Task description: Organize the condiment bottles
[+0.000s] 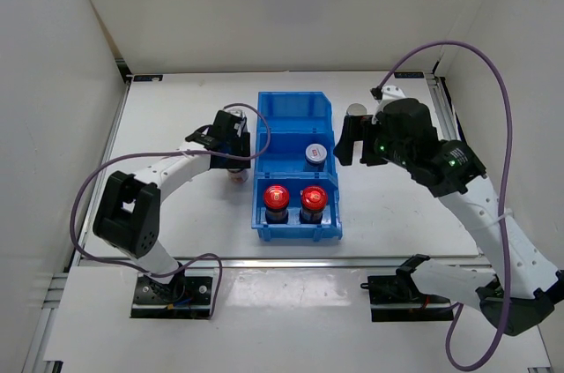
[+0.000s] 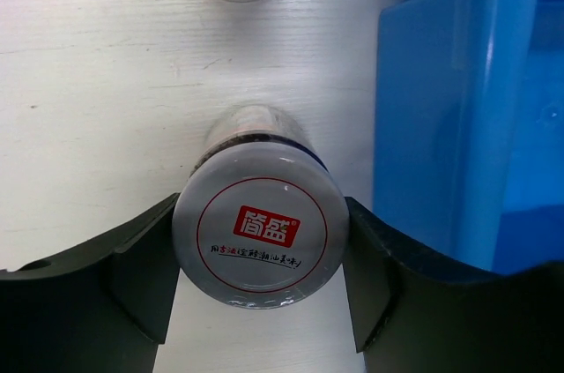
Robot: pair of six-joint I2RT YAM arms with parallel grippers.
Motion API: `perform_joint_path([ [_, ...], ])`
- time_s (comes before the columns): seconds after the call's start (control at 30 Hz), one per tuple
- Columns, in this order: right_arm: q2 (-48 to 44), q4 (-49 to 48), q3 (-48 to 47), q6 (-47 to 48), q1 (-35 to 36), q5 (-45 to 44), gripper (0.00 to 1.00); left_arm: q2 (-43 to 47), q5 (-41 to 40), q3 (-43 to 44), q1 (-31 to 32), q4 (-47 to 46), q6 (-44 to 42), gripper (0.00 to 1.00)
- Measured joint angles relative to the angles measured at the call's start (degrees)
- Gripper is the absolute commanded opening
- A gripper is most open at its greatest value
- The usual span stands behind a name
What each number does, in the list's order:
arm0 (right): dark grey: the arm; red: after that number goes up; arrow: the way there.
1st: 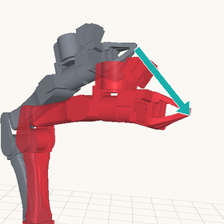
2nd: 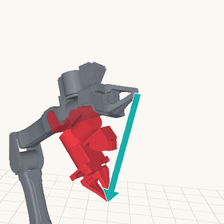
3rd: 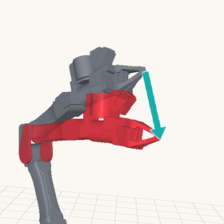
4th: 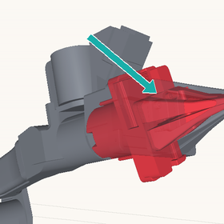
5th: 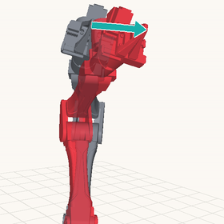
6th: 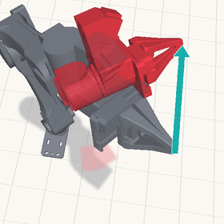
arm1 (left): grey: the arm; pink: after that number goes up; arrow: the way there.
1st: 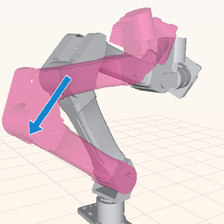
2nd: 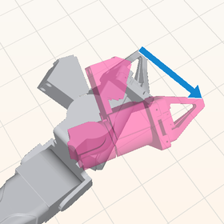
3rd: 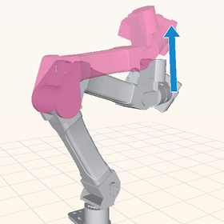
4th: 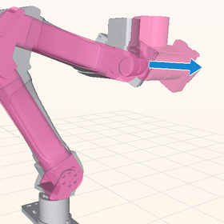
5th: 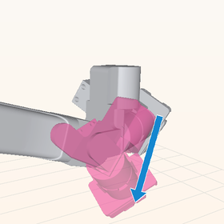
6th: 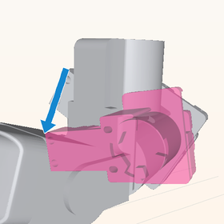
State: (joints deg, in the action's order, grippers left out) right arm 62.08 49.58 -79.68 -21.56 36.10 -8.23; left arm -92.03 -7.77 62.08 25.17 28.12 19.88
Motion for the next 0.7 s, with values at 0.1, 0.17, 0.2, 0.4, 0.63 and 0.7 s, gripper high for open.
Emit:
perform_joint_path([
  [0.1,-0.55,0.02,0.00,0.02,0.00,0.00,0.99,0.39,-1.60,0.00,0.00,0.92,-0.39,0.28],
  [0.17,-0.87,0.04,0.07,0.02,0.00,0.00,0.99,1.44,-3.34,-0.11,0.00,1.77,-0.57,0.15],
  [0.2,-1.03,0.09,0.17,0.02,0.00,0.00,0.99,2.49,-4.35,-0.22,0.00,2.34,-0.55,0.11],
  [0.4,-2.43,0.50,2.10,0.00,0.00,-0.20,0.99,12.00,-11.28,4.72,1.14,9.55,1.05,0.11],
  [0.63,-2.86,1.05,4.48,-0.50,-0.02,-0.44,0.99,17.46,-11.87,19.39,11.08,8.20,0.72,0.11],
  [0.7,-2.80,1.22,4.52,-0.57,-0.02,-0.46,0.99,15.39,-10.29,22.27,13.11,6.75,0.11,0.11],
])
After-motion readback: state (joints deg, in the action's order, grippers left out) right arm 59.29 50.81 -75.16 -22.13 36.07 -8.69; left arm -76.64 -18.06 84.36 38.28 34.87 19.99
